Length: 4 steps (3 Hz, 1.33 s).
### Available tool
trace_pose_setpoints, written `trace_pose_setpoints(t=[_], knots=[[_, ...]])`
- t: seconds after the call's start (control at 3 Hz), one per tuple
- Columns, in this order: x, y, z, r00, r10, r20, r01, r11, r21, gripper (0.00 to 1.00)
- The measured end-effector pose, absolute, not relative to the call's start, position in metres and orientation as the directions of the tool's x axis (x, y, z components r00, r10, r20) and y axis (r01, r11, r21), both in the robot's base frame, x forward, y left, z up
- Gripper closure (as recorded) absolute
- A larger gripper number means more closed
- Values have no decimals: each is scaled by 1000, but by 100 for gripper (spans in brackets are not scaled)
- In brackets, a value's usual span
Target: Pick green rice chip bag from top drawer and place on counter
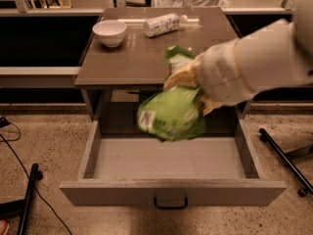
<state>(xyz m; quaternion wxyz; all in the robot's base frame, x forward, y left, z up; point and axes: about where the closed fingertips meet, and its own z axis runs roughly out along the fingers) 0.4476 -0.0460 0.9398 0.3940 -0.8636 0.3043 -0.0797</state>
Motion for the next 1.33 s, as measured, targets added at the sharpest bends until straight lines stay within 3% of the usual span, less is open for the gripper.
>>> trace_pose_setpoints(t=[0.67,1.0,1.33], knots=[[566,-175,942,575,-812,-98,-693,-421,-585,100],[636,-189,912,433,-888,-153,-815,-313,-487,100],[689,-125,926,364,-897,-251,-858,-217,-466,100]])
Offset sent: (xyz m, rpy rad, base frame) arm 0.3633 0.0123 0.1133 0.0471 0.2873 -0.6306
